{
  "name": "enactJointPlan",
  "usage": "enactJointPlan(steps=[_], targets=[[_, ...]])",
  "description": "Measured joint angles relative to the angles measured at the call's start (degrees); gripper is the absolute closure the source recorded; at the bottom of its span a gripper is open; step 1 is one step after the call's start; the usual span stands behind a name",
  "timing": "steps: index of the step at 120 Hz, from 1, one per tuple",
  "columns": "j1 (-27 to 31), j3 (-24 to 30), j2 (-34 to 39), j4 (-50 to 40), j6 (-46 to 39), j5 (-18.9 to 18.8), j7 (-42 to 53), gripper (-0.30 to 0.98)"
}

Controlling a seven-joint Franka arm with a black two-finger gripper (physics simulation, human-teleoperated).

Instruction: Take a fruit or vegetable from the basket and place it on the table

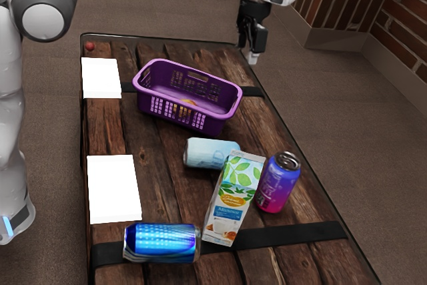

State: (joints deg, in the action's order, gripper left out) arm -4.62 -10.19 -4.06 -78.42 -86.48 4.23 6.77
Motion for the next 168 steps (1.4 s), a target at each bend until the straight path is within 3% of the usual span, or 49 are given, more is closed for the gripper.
enactJointPlan(steps=[66, 80, 109, 129, 152, 168], targets=[[2.22, -3.25, 0.00, -0.22, -3.98, -1.66, 2.27, 0.00], [0.65, -3.26, 4.99, -11.62, -8.29, -1.86, 2.56, 0.00], [-1.34, -5.82, 13.55, -32.41, -17.89, -7.00, 3.10, 0.00], [-1.12, -9.02, 14.09, -38.01, -22.79, -7.23, 3.36, 0.00], [-1.24, -9.40, 13.39, -40.34, -27.53, -5.76, 3.52, 0.00], [-1.24, -9.42, 12.77, -41.04, -28.96, -6.87, 3.63, 0.00]])
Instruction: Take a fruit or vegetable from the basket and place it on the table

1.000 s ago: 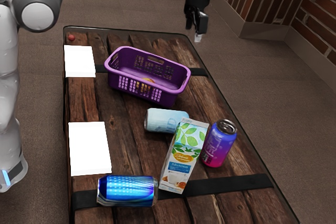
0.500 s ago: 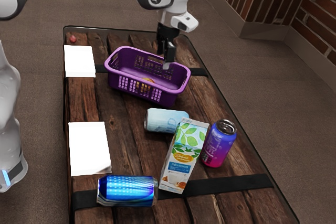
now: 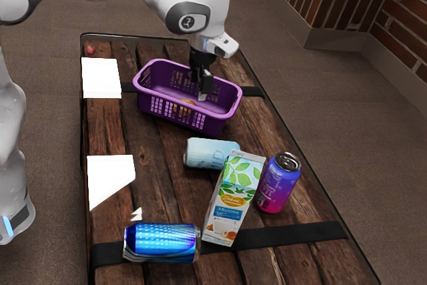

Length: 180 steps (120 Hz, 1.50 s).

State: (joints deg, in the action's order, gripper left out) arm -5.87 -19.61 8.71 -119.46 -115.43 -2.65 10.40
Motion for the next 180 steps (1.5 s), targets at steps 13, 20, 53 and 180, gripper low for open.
enactJointPlan(steps=[13, 20, 53, 180], targets=[[0.14, -0.07, -0.59, -0.55, -0.41, -1.39, 0.07, 0.00], [0.19, -0.08, -0.68, -1.08, -0.68, -1.77, 0.10, 0.00], [0.30, -0.83, -1.73, -3.11, -2.35, -2.30, 0.19, 0.00], [-0.15, -2.16, -2.69, -5.77, -2.89, -1.20, 0.40, 0.00]])
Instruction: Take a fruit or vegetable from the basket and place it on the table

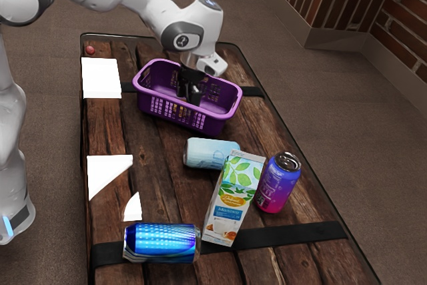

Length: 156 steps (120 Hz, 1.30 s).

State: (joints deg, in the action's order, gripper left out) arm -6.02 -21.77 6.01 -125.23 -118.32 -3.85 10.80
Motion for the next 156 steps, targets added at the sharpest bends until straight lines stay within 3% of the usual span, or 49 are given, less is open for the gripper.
enactJointPlan(steps=[26, 55, 82, 102, 156], targets=[[0.09, -0.03, -1.28, -0.12, -0.18, 0.22, 0.05, 0.05], [0.25, -0.03, -1.24, -0.12, -0.34, 0.15, -0.16, 0.43], [0.01, 0.09, 5.71, 1.15, 0.44, -0.73, -0.91, 0.43], [2.30, -1.88, 8.47, 7.50, 2.63, -1.43, -1.27, 0.42], [4.20, -16.45, -0.37, 16.76, 4.52, -1.02, -1.53, 0.42]])
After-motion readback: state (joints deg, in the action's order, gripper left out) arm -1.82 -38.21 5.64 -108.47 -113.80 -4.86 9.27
